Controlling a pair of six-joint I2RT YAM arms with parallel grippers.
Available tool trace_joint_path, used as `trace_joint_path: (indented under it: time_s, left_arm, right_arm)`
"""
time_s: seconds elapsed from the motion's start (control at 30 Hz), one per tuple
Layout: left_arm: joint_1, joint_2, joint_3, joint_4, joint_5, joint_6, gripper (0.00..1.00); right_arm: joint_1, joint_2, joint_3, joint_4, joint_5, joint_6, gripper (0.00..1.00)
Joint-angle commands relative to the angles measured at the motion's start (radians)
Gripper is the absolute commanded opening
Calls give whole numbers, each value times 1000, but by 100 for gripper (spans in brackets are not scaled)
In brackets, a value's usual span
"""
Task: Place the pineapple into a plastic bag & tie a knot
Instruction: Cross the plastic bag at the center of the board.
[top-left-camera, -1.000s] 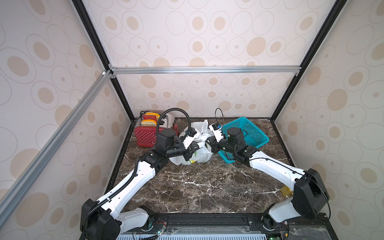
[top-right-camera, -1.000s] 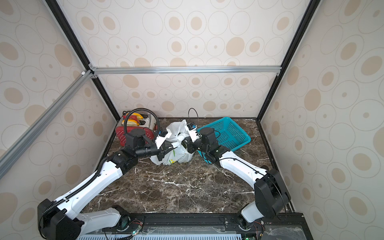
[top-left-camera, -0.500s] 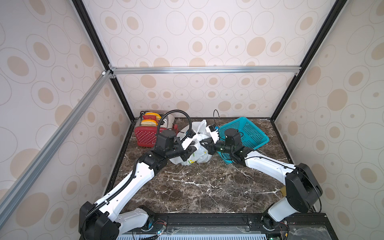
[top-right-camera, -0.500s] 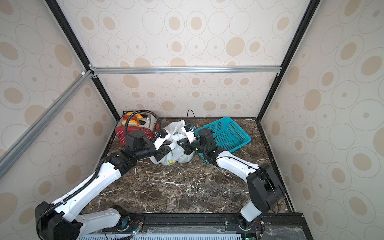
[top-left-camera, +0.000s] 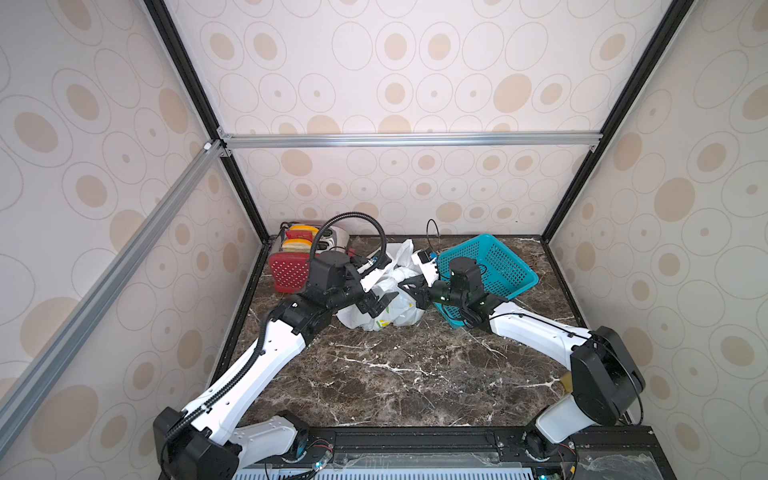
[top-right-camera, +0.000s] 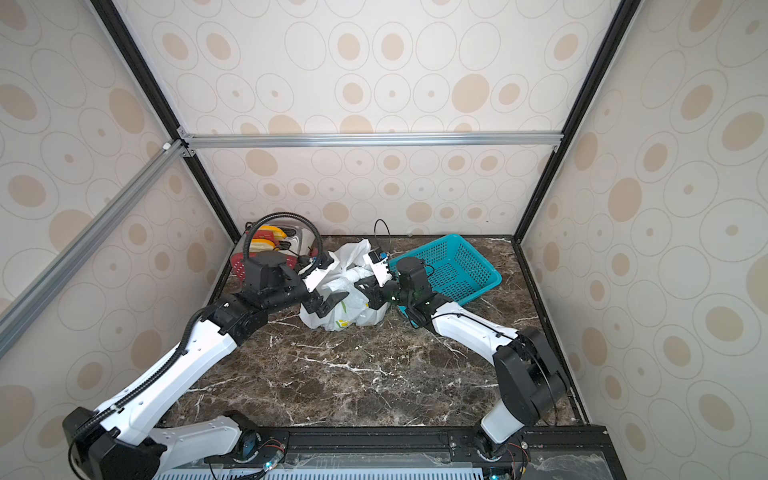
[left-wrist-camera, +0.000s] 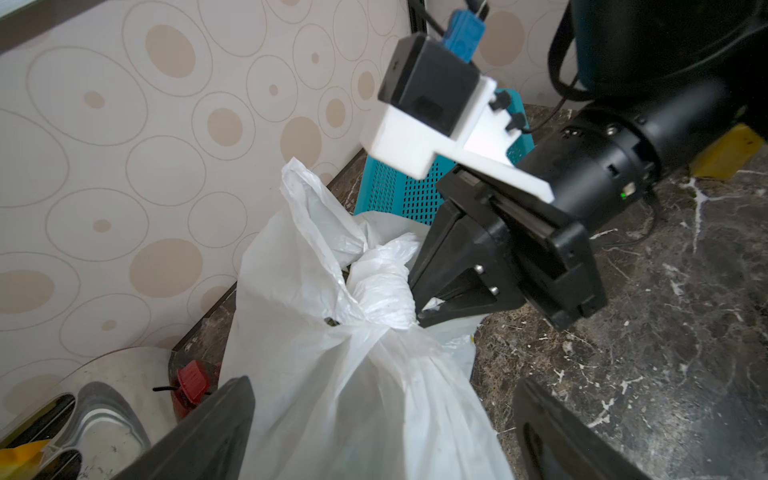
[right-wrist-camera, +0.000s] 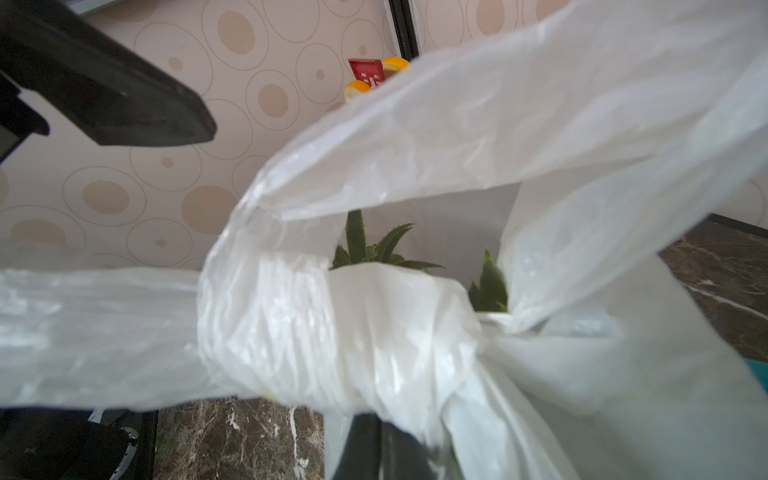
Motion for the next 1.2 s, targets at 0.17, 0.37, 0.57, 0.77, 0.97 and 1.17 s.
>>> trace_joint_path:
  time_s: [0.17, 0.37, 0.57, 0.77, 0.97, 1.17]
  left_arm:
    - [1, 111, 119, -101, 9, 54, 89]
    - [2, 162, 146, -106, 9, 32, 63]
    - [2, 189, 145, -72, 34, 7, 42]
    - [2, 202, 138, -26, 58, -28, 12]
    - [3, 192, 116, 9, 67, -42, 0]
    - [3, 182, 83, 46, 64, -41, 0]
  right_arm:
    - [3, 29, 16, 7, 5, -20, 0]
    - [4, 52, 29, 20, 0, -18, 0]
    - [4, 65, 41, 20, -7, -14, 0]
    - [4, 62, 40, 4, -1, -25, 7]
    - [-5, -23, 13, -81, 12, -72, 37]
    - [-27, -187, -4, -306, -56, -111, 55]
